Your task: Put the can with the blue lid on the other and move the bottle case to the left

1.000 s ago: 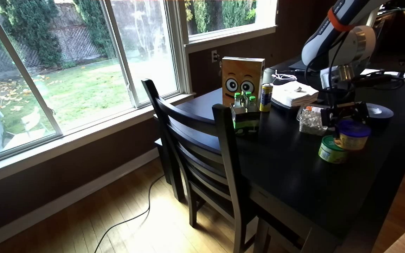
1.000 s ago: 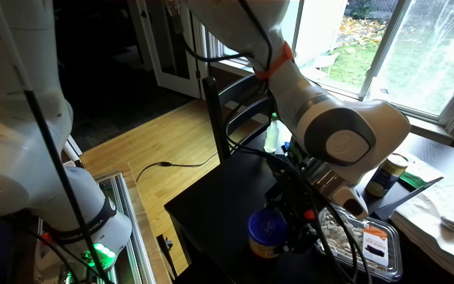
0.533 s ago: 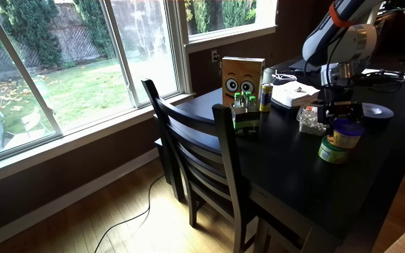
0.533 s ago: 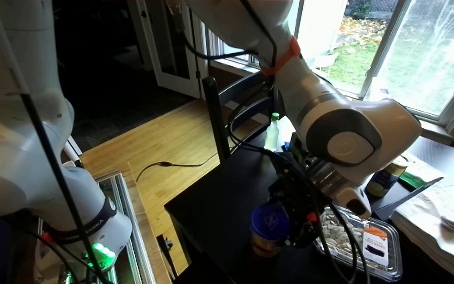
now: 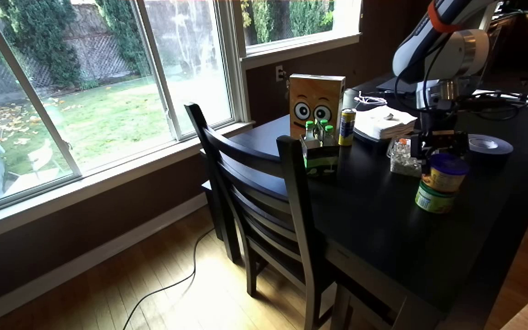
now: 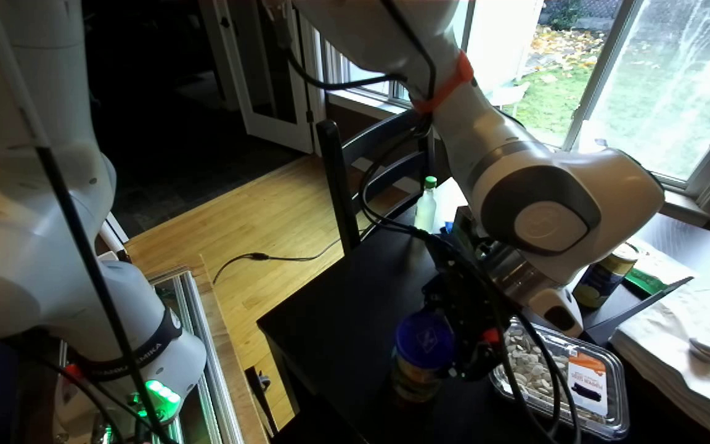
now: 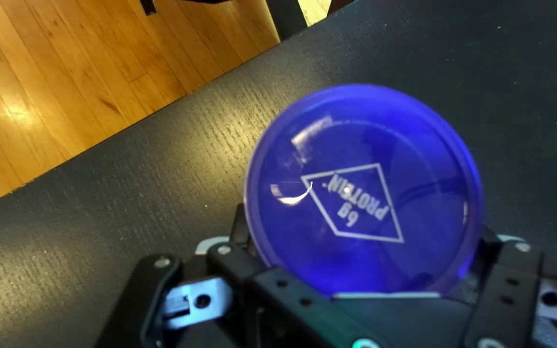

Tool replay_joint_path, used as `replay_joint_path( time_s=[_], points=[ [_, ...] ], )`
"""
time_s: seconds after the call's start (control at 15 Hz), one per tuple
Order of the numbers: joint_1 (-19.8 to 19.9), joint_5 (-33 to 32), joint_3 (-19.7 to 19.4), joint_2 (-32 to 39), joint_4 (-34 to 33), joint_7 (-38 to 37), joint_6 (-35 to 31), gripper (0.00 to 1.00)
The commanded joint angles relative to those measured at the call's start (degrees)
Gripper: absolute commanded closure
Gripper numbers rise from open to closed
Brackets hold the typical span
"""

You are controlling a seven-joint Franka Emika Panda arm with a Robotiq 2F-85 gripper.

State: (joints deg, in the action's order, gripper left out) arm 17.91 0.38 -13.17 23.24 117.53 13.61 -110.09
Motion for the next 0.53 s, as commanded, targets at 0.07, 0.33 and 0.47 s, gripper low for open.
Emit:
replay_joint_path(
  time_s=[0.07, 0.33, 0.47],
  points=[
    [1.1, 1.2, 0.9, 0.5, -1.7, 2.4, 2.9, 0.32],
    [0.9, 0.8, 0.8, 0.9, -1.9, 1.8, 3.2, 0.32],
    [0.9, 0.6, 0.7, 1.0, -1.9, 1.5, 3.1, 0.32]
  ],
)
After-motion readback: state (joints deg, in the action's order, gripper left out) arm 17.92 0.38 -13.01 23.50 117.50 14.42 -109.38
